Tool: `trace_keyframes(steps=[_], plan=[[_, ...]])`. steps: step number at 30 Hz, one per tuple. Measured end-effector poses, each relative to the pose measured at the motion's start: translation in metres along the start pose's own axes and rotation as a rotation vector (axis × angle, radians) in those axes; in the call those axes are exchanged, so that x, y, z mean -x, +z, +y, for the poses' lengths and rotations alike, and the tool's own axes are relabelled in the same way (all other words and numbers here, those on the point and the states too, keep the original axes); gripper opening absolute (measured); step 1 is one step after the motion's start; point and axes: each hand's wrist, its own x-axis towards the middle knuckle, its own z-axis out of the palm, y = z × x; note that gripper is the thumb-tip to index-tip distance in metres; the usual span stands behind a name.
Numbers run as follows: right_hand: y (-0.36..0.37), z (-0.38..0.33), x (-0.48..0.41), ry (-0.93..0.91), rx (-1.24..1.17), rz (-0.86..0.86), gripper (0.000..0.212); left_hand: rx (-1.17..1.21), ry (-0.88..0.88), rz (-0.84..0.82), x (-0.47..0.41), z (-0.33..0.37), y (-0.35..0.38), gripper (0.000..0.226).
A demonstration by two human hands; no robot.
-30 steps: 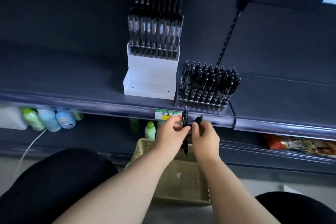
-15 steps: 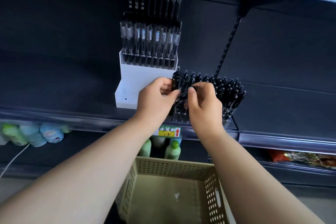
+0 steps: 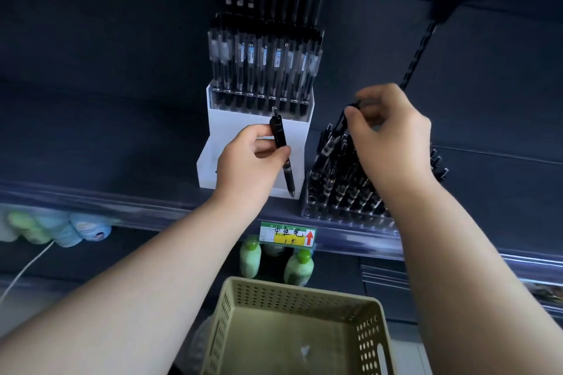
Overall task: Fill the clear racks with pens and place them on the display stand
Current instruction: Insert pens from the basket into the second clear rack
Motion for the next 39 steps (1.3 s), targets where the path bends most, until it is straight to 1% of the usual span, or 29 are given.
trace_keyframes(steps=[5,8,18,23,28,32,35,39], plan=[[0.006,-0.002,0.001,-0.044,0.147,-0.112,0.017,-0.001,-0.022,-0.007,-0.002,-0.002,-0.004,0.022],[0.010,0.000,0.003,-0.085,0.200,-0.143,0.020,-0.005,-0.021,-0.007,-0.001,-0.004,-0.005,0.023],[0.013,0.007,0.006,-0.128,0.234,-0.118,0.021,-0.003,-0.022,-0.019,0.001,-0.004,-0.005,0.023],[0.016,0.015,0.008,-0.231,0.449,-0.159,0.014,-0.017,-0.003,-0.021,0.005,-0.001,-0.003,0.022],[0.015,0.014,0.010,-0.306,0.497,-0.095,0.011,-0.025,0.017,-0.023,0.008,0.000,-0.002,0.022],[0.013,0.015,0.011,-0.307,0.584,-0.091,0.017,-0.011,0.059,-0.016,0.009,0.000,-0.001,0.026],[0.011,0.014,0.010,-0.299,0.591,-0.085,0.018,0.014,0.094,-0.017,0.010,0.001,0.001,0.027],[0.012,0.012,0.013,-0.341,0.576,-0.107,0.018,0.000,0.121,-0.042,0.010,0.000,0.008,0.026]])
